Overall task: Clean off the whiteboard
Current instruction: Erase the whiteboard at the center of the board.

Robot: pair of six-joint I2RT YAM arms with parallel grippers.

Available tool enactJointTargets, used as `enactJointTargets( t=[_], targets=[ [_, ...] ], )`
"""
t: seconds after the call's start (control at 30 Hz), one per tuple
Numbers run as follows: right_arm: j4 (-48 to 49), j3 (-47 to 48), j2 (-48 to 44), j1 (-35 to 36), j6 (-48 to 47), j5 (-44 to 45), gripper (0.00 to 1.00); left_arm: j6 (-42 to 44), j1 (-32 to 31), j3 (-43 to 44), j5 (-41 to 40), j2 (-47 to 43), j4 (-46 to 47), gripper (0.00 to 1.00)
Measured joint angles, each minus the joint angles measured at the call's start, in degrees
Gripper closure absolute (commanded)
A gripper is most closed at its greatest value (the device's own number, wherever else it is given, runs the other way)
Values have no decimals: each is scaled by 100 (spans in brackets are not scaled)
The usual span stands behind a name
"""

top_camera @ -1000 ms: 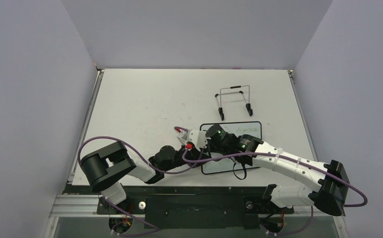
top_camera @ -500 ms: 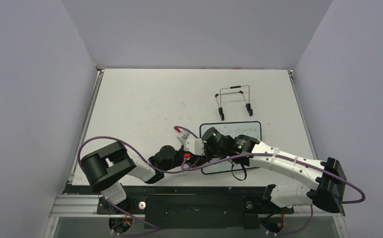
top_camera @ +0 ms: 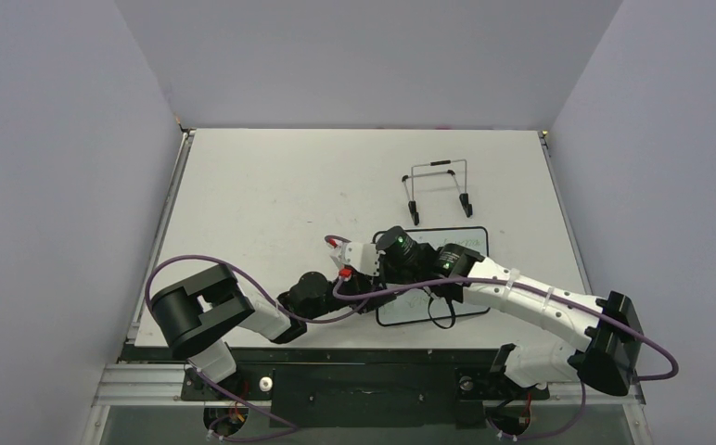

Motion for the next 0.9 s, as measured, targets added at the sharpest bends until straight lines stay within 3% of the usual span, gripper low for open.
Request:
enactJointTargets(
  t=[0.17,0.4,0.7,0.9],
  targets=[
    [-55,-181,-118,-26,-153,-254,100,0,0,0,0,0,-4,100],
    [9,-111,-127,-778,155,-422,100,-39,7,0,-7,0,-24,100],
    [-216,-109,-127,-592,-109,-1255,100,-33,7,-2,-4,0,-37,100],
    [-127,-57,-127,-1099,297,-1414,100,-35,7,-2,-17,0,-42,100]
  ],
)
